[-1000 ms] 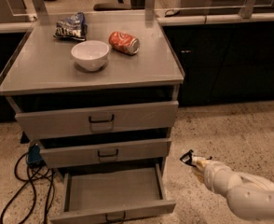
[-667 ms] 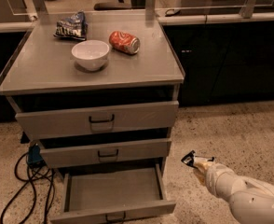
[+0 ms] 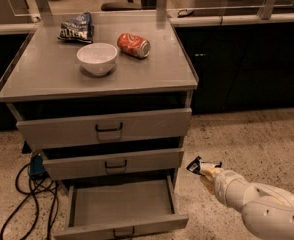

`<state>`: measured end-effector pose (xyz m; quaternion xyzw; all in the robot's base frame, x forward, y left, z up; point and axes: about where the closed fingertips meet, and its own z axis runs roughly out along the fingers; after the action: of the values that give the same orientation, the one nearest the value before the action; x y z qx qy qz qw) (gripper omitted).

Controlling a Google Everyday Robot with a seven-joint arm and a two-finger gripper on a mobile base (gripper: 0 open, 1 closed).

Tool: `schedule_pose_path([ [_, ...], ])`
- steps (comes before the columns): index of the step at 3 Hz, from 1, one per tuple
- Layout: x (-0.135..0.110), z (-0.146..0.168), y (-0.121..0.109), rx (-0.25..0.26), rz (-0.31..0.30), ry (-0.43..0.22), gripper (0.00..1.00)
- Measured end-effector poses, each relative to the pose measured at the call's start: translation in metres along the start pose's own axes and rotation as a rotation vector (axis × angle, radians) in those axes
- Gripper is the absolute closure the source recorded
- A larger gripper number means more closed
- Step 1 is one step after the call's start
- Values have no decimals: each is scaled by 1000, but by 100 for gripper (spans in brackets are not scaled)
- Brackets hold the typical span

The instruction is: Pick rxbar blueberry from bottom drawer and place on counter

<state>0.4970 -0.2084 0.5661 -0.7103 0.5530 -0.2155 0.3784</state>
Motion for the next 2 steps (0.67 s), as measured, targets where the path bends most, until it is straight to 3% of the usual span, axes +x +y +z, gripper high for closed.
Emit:
schedule_pose_path([
  [1, -44, -23, -41, 40, -122, -48, 100],
  [2, -107, -57, -91, 99, -247, -97, 100],
])
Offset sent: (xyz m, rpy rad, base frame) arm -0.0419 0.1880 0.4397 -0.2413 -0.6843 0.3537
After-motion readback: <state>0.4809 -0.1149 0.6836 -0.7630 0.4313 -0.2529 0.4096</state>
